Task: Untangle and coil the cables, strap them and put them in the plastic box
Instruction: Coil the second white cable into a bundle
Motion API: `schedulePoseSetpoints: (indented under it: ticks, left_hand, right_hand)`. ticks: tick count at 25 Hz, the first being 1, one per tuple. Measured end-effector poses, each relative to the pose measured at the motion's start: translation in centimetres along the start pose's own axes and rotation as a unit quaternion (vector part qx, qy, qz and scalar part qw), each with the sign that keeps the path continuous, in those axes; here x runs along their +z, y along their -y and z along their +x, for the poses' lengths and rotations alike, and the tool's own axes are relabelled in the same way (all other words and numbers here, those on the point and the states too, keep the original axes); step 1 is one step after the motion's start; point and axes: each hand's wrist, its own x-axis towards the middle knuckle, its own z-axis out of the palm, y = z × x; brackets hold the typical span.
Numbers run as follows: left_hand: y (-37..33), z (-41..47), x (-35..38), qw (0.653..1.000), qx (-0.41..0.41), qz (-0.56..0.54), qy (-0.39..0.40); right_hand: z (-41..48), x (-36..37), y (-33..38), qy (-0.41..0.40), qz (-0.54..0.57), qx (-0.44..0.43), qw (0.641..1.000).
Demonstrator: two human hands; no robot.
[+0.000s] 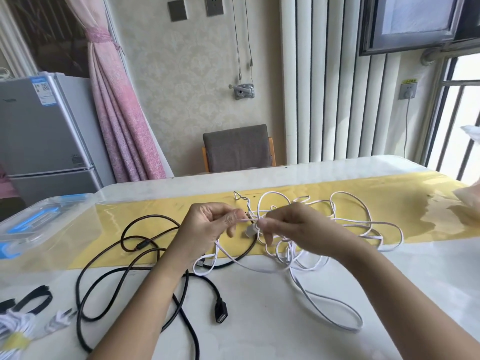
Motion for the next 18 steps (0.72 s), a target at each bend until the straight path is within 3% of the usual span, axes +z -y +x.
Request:
schedulePoseSetpoints:
  ticks: [3, 6, 8, 11, 13, 15, 16, 18]
  left_hand:
    - [0.8, 0.3, -1.4, 0.998, -0.015, 0.064, 0.007]
    - [2.3, 0.9, -4.5, 0.973, 0.009, 0.189, -0.13]
    - [3.6, 1.2, -6.8, 0.946, -0.014, 0.22, -0.238]
    - [4.3, 1.2, -7.7, 0.915, 0.002, 0.086, -0.394]
    - [3.1, 0.9, -6.0, 0.898, 0.066, 0.038, -0.434]
    - [2.1, 0.4, -3.2, 0.922, 0.12, 0.094, -0.355]
    - [1.6, 0.0, -1.7, 0.935, 0.142, 0.141, -0.294]
    - [1.3, -0.4, 1.1, 0.937, 0.163, 0.242, -0.193]
  right_hand:
    - [-0.2, -2.6, -0.6, -0.219, 0.037, 0.016, 0.975]
    - [-1.3, -6.1, -2.7, -0.422, 0.11, 0.078, 0.896]
    - [-2.0, -7.8, -3.8, -0.498, 0.146, 0.123, 0.846]
    - [-2.1, -8.1, -5.3, -0.487, 0.144, 0.207, 0.836]
    - [-1.6, -7.1, -6.6, -0.455, 0.017, 0.262, 0.851]
    - [-1.0, -5.5, -6.8, -0.421, -0.202, 0.262, 0.844]
    - [-0.7, -4.6, -6.3, -0.409, -0.26, 0.212, 0.849]
    - [-0.1, -2.5, -4.1, -0.327, -0.194, 0.085, 0.921]
